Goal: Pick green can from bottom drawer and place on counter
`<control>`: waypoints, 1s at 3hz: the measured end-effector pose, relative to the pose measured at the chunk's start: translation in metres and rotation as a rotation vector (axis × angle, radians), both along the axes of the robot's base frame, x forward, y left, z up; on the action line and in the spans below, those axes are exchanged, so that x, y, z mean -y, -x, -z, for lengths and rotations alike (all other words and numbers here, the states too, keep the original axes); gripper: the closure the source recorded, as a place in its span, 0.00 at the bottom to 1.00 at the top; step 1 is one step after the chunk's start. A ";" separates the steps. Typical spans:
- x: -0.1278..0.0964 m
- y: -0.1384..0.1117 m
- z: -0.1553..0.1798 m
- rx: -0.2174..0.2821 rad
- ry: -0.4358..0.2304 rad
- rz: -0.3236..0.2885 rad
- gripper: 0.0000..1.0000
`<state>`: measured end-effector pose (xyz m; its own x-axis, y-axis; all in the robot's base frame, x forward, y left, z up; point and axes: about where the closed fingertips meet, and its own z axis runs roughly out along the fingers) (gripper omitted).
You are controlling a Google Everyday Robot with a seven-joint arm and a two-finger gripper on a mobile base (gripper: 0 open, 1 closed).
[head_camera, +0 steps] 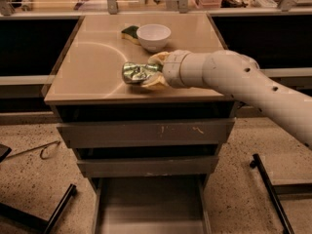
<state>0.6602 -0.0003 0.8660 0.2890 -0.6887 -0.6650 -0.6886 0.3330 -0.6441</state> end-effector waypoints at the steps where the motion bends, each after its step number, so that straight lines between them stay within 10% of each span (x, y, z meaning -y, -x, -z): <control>1: 0.008 0.007 0.029 -0.095 -0.036 -0.014 1.00; 3: 0.008 0.008 0.028 -0.100 -0.038 -0.014 0.82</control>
Offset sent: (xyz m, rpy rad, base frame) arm -0.0059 -0.0062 -0.0244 0.0307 0.0801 0.0118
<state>0.6525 -0.0082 0.8383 0.2295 -0.6589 -0.7164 -0.7537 0.3455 -0.5592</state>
